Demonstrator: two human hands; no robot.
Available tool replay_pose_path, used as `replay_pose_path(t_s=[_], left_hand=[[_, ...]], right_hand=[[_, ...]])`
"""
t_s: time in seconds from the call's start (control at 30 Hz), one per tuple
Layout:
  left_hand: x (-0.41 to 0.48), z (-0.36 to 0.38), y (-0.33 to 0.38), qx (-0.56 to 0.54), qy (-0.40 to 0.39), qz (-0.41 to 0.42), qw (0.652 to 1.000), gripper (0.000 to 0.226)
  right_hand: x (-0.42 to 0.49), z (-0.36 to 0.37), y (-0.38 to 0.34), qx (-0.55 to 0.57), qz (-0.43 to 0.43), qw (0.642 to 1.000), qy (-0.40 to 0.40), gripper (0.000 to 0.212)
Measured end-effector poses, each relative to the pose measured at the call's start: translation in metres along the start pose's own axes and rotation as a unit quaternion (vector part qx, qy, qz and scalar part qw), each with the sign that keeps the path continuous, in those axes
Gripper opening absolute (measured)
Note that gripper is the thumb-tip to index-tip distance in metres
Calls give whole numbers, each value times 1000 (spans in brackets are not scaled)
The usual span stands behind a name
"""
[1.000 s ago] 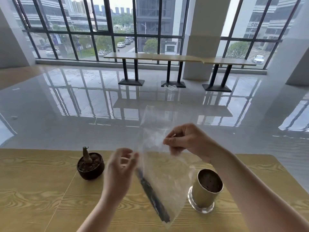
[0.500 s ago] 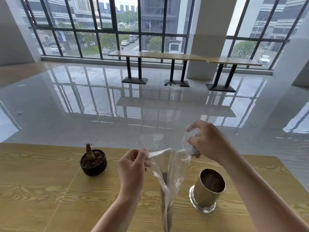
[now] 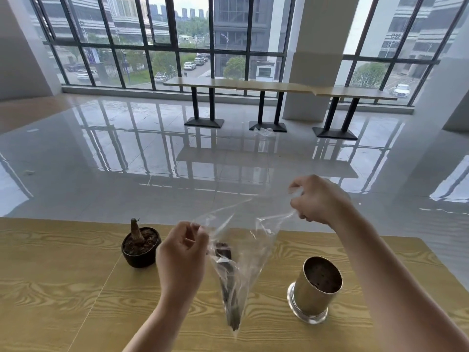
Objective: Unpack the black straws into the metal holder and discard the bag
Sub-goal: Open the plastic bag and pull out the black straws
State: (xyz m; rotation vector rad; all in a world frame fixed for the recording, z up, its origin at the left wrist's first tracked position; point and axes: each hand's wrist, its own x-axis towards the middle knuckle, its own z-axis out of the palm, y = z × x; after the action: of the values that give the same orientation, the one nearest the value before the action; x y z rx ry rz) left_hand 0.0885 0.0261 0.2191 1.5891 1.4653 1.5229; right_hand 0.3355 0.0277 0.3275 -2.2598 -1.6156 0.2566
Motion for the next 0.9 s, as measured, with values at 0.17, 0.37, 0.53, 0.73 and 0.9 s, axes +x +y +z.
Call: replay_pose_path(t_s=[0.17, 0.37, 0.53, 0.73, 0.9], left_hand=[[11, -10, 3, 27, 7, 24, 999, 48], [18, -4, 11, 31, 5, 22, 999, 42], [17, -5, 12, 52, -12, 50, 997, 39], [23, -21, 3, 74, 7, 70, 995, 39], [32, -32, -10, 47, 44, 28, 998, 41]], right_hand=[[5, 1, -2, 59, -75, 995, 3, 49], [-36, 20, -3, 149, -371, 903, 159, 56], [-45, 71, -13, -16, -379, 925, -13, 105], [-23, 55, -38, -10, -396, 918, -31, 124], [-17, 28, -53, -5, -447, 891, -75, 43]])
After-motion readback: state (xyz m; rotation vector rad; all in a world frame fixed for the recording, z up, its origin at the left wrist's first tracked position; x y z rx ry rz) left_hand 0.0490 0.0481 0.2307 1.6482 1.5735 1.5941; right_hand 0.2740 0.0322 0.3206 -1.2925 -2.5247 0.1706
